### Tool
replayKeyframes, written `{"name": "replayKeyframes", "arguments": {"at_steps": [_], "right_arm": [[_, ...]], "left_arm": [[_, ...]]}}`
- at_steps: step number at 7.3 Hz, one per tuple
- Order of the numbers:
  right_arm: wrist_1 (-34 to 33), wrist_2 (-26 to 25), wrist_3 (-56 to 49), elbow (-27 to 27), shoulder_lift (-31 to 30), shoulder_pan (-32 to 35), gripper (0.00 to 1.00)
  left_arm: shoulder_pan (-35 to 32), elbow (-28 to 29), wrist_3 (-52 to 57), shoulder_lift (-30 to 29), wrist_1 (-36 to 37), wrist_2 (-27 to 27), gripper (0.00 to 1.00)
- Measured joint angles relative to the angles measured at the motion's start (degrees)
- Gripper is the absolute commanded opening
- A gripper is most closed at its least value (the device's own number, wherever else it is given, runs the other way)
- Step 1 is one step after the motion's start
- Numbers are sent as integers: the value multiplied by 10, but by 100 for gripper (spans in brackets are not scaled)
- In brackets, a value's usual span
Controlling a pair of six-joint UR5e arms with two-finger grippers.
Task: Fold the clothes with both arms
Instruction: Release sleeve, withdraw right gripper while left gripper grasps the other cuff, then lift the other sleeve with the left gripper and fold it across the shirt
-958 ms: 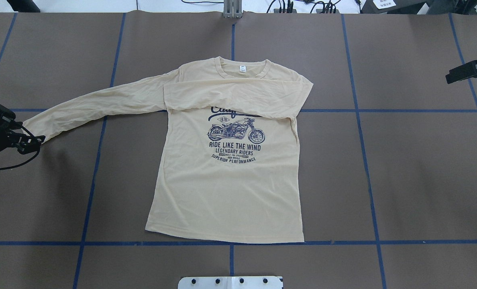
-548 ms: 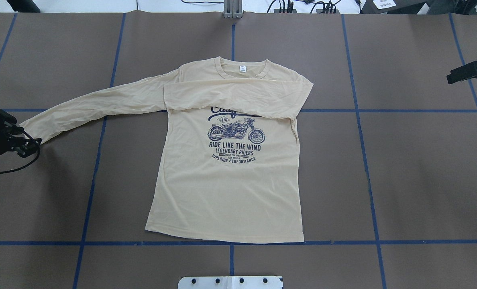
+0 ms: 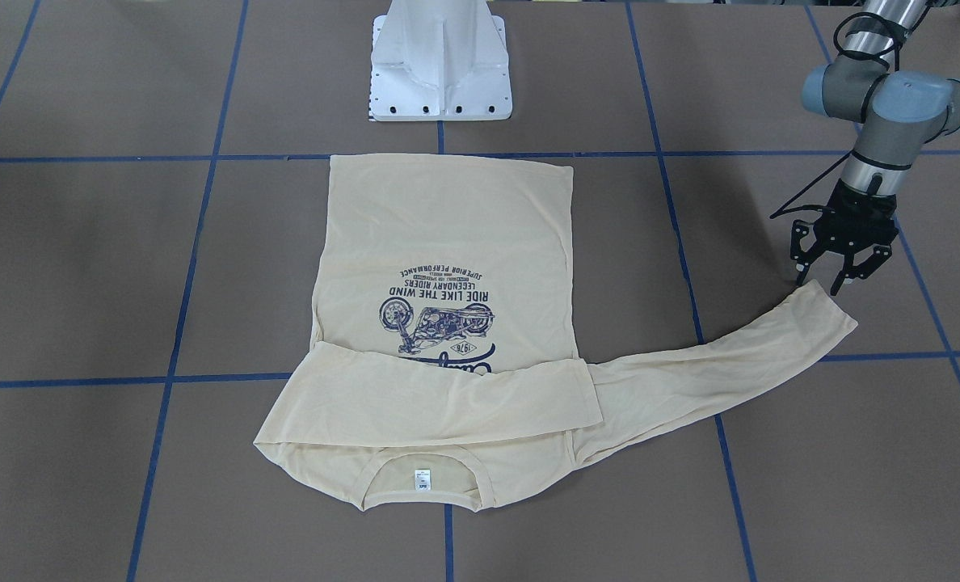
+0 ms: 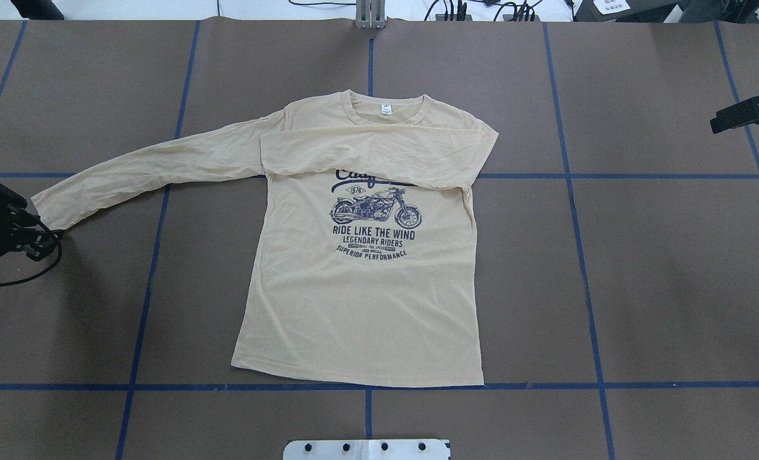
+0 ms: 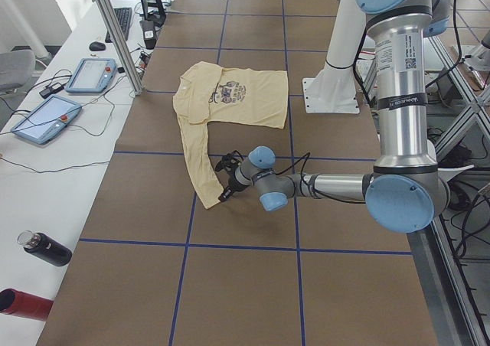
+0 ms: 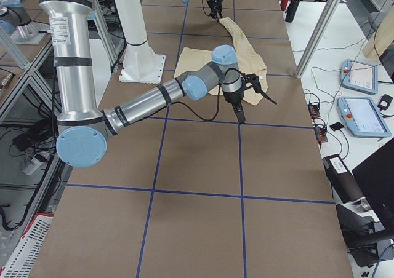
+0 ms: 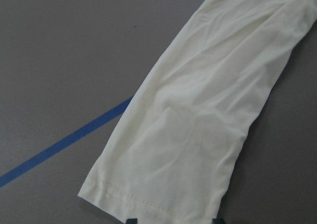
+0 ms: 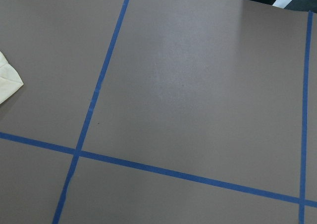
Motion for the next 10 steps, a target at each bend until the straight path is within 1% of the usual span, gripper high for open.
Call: {"name": "replayKeyframes", "arguments": {"at_steps": [3, 4, 6, 7, 8, 9, 10], "right_arm": [[0, 0, 1, 0, 3, 0, 100], [0, 1, 2, 0, 3, 0, 100], [0, 1, 3, 0, 4, 0, 100], [0, 1, 3, 0, 4, 0, 100], [0, 1, 3, 0, 4, -1, 100], [0, 1, 4, 0, 5, -1, 100], [0, 1, 6, 0, 6, -1, 100]], "left_arm": [[1, -5, 0, 0, -3, -3, 0], [-3, -22, 9, 2, -1, -17, 0], [-30, -73, 37, 3, 22, -76, 0], [-46, -99, 41, -13, 59, -97, 0], [-60, -127, 43, -48, 118, -107, 0], [-72, -157, 44, -103, 204, -111, 0], [-80, -186, 44, -170, 305, -112, 0]]}}
